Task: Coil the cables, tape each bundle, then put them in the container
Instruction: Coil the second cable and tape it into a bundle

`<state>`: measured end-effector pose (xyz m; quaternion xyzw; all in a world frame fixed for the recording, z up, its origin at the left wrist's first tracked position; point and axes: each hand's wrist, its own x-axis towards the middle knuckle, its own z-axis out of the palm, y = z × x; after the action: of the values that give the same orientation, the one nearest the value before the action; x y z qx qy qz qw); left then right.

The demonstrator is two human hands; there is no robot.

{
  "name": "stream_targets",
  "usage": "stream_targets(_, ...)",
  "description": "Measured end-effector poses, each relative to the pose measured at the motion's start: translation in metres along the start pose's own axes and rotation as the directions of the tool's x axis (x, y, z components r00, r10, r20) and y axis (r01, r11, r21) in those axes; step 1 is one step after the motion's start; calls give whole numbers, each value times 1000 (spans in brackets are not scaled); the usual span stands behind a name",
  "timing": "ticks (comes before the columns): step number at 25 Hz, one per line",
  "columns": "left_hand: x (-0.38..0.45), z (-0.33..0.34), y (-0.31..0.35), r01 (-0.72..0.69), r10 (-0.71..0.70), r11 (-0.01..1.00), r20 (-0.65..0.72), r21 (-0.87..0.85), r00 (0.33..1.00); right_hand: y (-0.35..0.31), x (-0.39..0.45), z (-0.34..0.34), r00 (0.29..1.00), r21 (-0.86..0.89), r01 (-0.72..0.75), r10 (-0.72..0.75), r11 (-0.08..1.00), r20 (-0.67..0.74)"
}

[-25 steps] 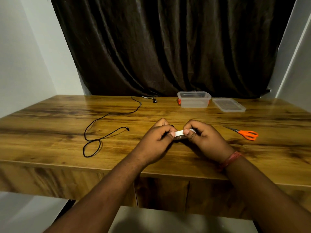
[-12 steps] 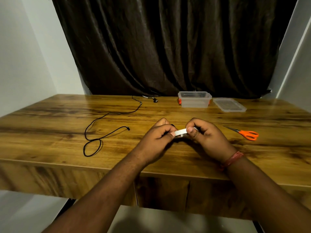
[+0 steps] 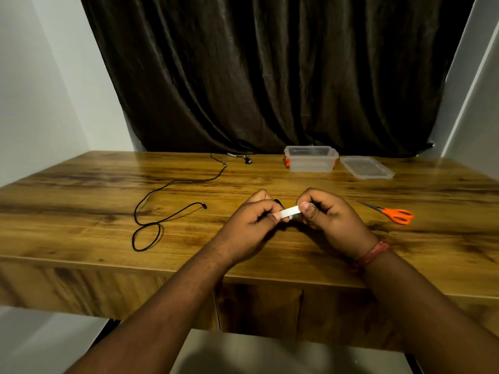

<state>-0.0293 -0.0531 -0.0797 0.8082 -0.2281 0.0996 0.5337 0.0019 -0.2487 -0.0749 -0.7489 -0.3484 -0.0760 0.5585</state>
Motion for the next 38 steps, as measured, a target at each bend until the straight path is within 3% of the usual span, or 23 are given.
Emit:
stream_targets(10, 0, 0, -4, 20, -20, 1000, -13, 2, 1000, 1, -1, 0, 1000, 60, -20, 21, 998, -10)
stream_targets(15, -1, 1, 1, -62, 64, 984, -5, 164, 998, 7, 1, 7, 998, -155, -28, 36, 988, 52)
stream_targets(22, 1, 0, -4, -49, 50, 994, -7, 96, 999, 3, 2, 1, 999, 76, -38, 40, 996, -26)
stream_targets(29, -1, 1, -2, -61, 59, 993, 23, 100, 998, 4, 2, 5, 999, -80, 5, -1, 997, 51)
stream_targets(38, 0, 2, -5, -12, 13, 999, 33, -36, 999, 1, 1, 6, 999, 63, -38, 37, 997, 20)
